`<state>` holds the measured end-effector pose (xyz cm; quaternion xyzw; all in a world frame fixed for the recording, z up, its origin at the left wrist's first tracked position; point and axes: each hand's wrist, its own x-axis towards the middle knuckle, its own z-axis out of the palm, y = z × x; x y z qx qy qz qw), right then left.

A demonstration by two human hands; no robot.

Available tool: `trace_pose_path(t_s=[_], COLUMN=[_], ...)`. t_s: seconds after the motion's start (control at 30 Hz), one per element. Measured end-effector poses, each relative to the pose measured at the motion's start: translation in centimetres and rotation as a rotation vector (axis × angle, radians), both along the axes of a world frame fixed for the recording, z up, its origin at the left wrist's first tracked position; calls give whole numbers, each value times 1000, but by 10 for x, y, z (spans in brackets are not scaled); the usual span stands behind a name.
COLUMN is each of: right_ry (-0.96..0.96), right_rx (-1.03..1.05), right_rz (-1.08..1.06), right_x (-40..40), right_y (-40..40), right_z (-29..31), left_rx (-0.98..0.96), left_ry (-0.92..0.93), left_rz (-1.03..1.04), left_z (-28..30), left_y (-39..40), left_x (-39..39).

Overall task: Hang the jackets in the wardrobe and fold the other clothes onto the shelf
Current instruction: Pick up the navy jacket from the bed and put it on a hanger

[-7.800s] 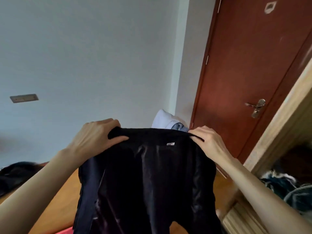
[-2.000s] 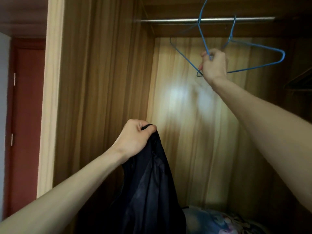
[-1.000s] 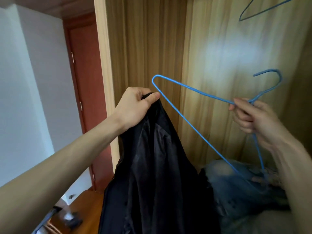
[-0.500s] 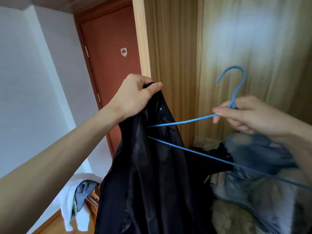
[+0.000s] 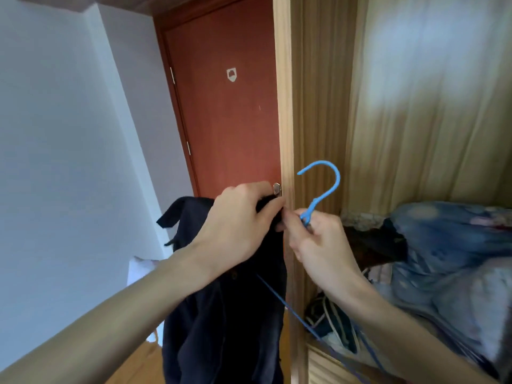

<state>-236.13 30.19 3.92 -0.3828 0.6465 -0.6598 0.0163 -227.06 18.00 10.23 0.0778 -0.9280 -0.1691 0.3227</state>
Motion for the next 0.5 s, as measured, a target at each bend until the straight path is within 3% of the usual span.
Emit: trace_pose_path(t_s=[0.17,0.33,0.5], right_ry=[21,23,-4], right_rx=[-123,-164,-134], right_rz=[-11,82,199], right_x=[29,41,41], right_y=[2,0,-9], right_z=[2,21,25], left_rx=[151,-476,-515], left_ry=[-172,192,-18], left_rz=[-140,166,10], left_z=[2,7,9], left_y=[5,-21,-58], left_x=[57,76,66])
